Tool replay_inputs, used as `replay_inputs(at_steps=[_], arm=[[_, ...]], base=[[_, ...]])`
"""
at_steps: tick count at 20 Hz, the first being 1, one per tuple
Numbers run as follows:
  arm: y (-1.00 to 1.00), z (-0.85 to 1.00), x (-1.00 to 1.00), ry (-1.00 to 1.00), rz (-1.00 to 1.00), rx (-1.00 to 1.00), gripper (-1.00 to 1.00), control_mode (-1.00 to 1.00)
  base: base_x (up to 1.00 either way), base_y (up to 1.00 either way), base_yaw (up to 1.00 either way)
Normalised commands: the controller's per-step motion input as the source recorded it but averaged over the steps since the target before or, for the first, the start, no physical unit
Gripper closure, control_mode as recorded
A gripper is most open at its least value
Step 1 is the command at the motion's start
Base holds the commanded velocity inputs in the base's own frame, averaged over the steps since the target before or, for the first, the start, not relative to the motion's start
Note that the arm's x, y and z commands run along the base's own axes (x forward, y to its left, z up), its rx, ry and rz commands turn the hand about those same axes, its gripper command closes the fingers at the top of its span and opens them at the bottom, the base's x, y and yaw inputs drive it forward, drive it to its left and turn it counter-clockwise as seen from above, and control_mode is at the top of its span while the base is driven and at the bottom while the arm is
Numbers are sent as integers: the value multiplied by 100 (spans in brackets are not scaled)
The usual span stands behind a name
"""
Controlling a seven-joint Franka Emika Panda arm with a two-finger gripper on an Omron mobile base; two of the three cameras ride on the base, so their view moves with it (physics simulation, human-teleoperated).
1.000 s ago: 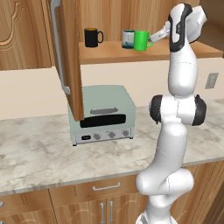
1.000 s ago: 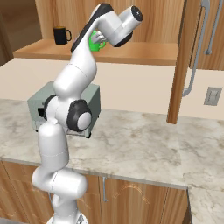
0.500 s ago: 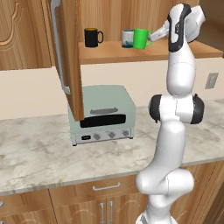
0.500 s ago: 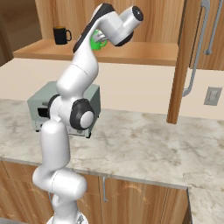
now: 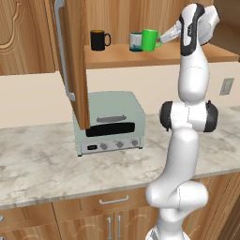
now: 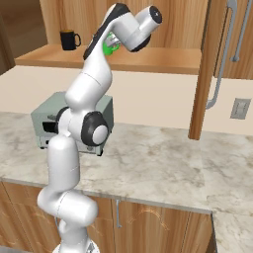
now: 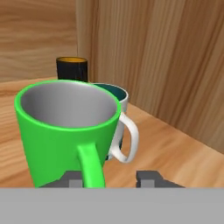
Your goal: Pick the mug on the counter and place it in the cabinet with the handle facing the right, like the mugs already inside.
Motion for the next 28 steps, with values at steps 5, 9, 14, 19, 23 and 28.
replay_inputs(at_steps=[5, 9, 14, 19, 23, 28], arm=[[0, 0, 0, -4, 2, 0, -100, -100], [0, 0, 0, -1, 2, 0, -100, -100], [0, -3, 0, 0, 2, 0, -100, -100], [4, -34, 0, 0, 0, 0, -100, -100], [3, -26, 0, 0, 0, -1, -100, -100], [0, -19, 0, 0, 0, -2, -100, -100]], base=[[0, 0, 0], [0, 0, 0], [0, 0, 0], [0, 0, 0], [0, 0, 0], [0, 0, 0]])
